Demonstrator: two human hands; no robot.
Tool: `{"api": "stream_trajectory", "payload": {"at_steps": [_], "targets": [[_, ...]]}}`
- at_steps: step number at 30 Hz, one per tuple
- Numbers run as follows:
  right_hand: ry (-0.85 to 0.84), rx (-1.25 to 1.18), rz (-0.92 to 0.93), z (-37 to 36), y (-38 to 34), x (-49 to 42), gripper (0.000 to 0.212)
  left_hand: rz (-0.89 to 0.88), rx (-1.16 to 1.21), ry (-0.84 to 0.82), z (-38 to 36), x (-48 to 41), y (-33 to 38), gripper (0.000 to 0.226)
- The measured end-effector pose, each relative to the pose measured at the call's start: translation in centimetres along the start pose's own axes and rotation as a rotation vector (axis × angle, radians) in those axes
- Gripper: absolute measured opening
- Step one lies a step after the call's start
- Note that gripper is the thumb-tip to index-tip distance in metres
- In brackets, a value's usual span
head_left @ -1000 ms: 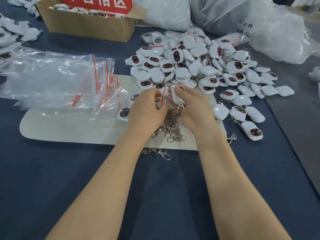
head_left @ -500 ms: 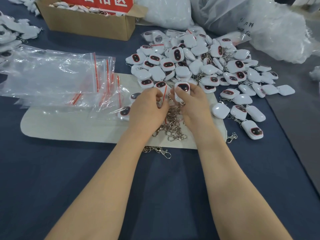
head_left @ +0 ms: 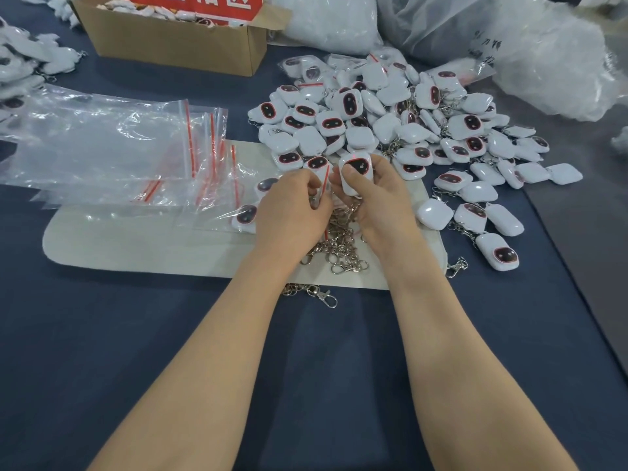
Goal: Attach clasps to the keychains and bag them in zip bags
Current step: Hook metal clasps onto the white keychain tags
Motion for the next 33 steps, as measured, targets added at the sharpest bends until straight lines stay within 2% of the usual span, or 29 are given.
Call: {"api": "stream_trajectory", "payload": {"at_steps": [5,9,13,16,18,21,24,27,30,33], "targets": [[-0.012,-0.024,-0.022,-0.2,0.1,-0.1,0.012,-0.005,-0.005,-0.007,-0.1,-0.1,0.0,0.025],[-0.006,-0.101,-0.059,-0.2,0.3,-0.2,0.022,-0.009,-0.003,-0.011,-0.1,-0.1,0.0,0.025],[-0.004,-0.027,-0.029,-0.3,0.0,0.1,0.022,-0.017,-0.006,-0.010,0.0,-0.1,0.0,0.026],[0.019,-0.094,-0.057,-0.3,-0.1,0.0,0.022,-0.020,-0.001,-0.009,0.0,0.0,0.1,0.025],[-0.012,-0.150,-0.099,-0.5,0.0,0.1,0.020,-0.023,-0.001,-0.006,0.0,0.0,0.1,0.024],[-0.068,-0.082,-0.104,-0.5,-0.2,0.1,0.028,-0.024,0.000,-0.005,0.0,0.0,0.1,0.024],[-0.094,-0.006,-0.055,-0.5,-0.6,0.2,0.031,-0.030,0.009,0.005,0.0,0.0,0.2,0.026],[-0.032,0.103,-0.001,-0.3,-0.7,0.1,0.033,-0.045,-0.009,0.008,0.0,0.2,0.4,0.031],[0.052,0.401,0.176,-0.5,-1.5,0.4,0.031,-0.036,-0.011,-0.015,-0.1,0.2,0.4,0.031],[0.034,0.510,0.375,-1.5,-2.2,1.3,0.025,0.002,0.043,-0.009,0.0,0.0,0.2,0.030]]}}
Point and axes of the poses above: each hand's wrist, its own x-axis away from the middle knuckle, its own z-axis out of the back of the hand, y = z × x, the point moved 5 cm from there along -x, towards the middle knuckle, and after that the axes turned 2 degrees about -z, right-handed, at the moved point
